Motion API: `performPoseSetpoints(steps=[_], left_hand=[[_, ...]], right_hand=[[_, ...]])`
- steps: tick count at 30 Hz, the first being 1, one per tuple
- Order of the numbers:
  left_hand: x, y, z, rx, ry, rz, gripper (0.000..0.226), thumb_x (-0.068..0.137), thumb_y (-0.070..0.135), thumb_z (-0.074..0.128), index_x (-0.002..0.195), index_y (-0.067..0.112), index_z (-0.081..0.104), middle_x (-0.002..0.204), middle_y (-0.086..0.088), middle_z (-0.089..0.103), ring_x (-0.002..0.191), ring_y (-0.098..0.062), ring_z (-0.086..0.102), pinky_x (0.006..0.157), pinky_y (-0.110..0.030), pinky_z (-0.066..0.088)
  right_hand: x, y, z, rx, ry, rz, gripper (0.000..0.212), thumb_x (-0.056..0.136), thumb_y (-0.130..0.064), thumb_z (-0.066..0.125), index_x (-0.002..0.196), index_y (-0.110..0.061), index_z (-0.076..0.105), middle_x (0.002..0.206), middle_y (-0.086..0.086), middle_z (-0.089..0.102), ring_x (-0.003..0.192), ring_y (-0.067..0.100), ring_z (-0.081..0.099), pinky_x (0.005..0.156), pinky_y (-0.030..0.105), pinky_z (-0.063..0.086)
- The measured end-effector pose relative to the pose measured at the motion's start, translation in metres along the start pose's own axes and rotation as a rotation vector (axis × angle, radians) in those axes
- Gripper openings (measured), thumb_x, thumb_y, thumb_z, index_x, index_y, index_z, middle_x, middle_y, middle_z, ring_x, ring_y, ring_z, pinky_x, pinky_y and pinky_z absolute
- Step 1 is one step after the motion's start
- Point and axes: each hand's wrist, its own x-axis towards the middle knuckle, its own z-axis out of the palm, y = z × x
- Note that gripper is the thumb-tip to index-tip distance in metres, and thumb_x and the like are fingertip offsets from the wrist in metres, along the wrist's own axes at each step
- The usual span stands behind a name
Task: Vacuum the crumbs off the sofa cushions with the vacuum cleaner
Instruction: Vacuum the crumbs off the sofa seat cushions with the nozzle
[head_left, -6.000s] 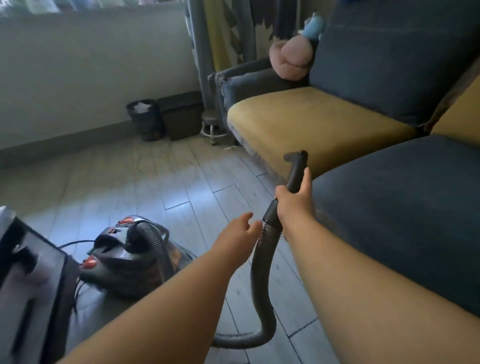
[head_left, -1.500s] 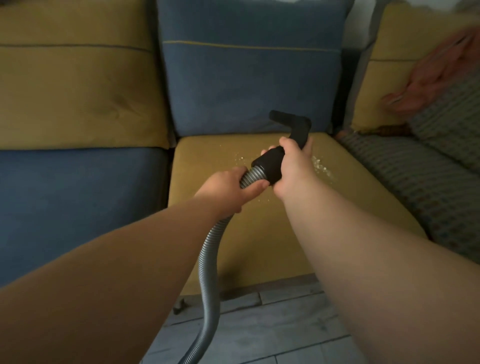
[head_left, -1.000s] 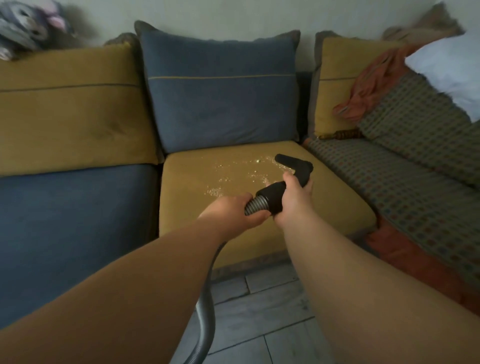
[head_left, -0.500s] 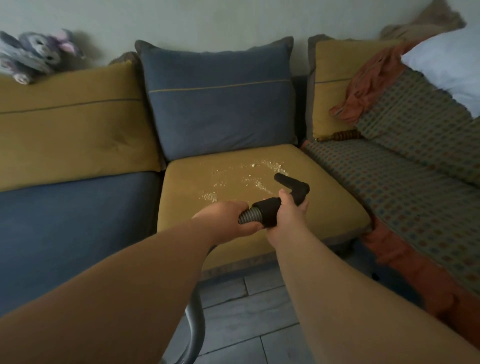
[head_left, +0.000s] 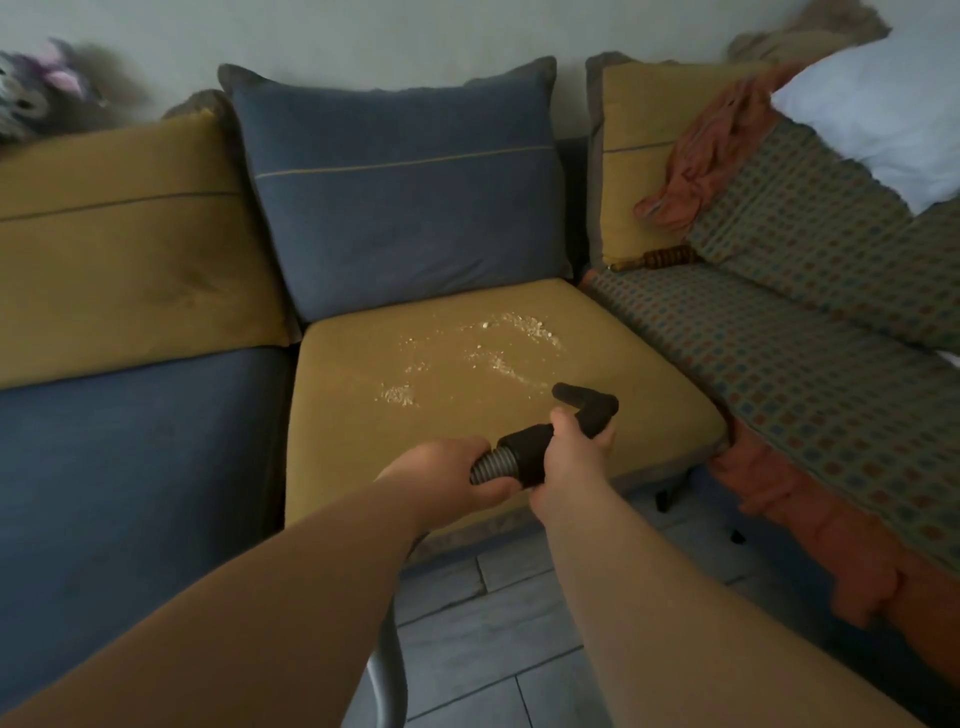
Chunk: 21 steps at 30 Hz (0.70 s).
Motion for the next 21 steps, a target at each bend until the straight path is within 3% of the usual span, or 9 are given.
performPoseSetpoints(steps=[5,10,15,17,21], left_hand=[[0.003,-0.016,0.009,-0.034,-0.002,0.032,0.029,0.088,0.059,0.054,0.093,0.031,0.047,0.074,0.007,0.056,0.062,-0.007,0.052,0.049,-0.024,0.036],[0.001,-0.027,0.013,-0.064,0.003,0.033,0.031,0.089,0.059,0.053,0.096,0.029,0.049,0.073,0.007,0.055,0.062,-0.007,0.052,0.05,-0.025,0.036],[-0.004,-0.037,0.002,-0.082,0.021,0.017,0.035,0.088,0.062,0.052,0.097,0.028,0.051,0.074,0.007,0.056,0.062,-0.006,0.052,0.049,-0.025,0.035],[-0.005,-0.039,-0.002,-0.091,0.013,0.012,0.036,0.088,0.063,0.052,0.095,0.028,0.051,0.073,0.006,0.056,0.062,-0.007,0.053,0.049,-0.025,0.036],[-0.011,-0.045,-0.006,-0.108,-0.004,0.0,0.037,0.088,0.061,0.053,0.094,0.025,0.051,0.075,0.002,0.059,0.06,-0.01,0.056,0.052,-0.027,0.045]], right_hand=[[0.001,0.007,0.008,-0.086,0.052,-0.001,0.08,0.091,-0.029,0.058,0.147,-0.052,0.006,0.133,0.005,0.047,0.102,0.033,0.057,0.088,0.056,0.052],[-0.002,0.009,0.022,-0.152,0.096,0.013,0.077,0.092,-0.028,0.054,0.147,-0.051,0.006,0.132,0.005,0.046,0.093,0.03,0.053,0.062,0.041,0.049],[-0.008,0.006,0.039,-0.184,0.119,0.025,0.077,0.092,-0.027,0.055,0.148,-0.051,0.008,0.137,0.009,0.045,0.099,0.035,0.053,0.076,0.051,0.053],[-0.01,0.006,0.044,-0.189,0.118,0.026,0.076,0.092,-0.025,0.055,0.148,-0.05,0.01,0.138,0.008,0.045,0.098,0.034,0.052,0.075,0.05,0.052],[-0.014,0.011,0.05,-0.181,0.091,0.027,0.075,0.092,-0.024,0.055,0.149,-0.048,0.011,0.139,0.008,0.044,0.103,0.035,0.052,0.081,0.052,0.052]])
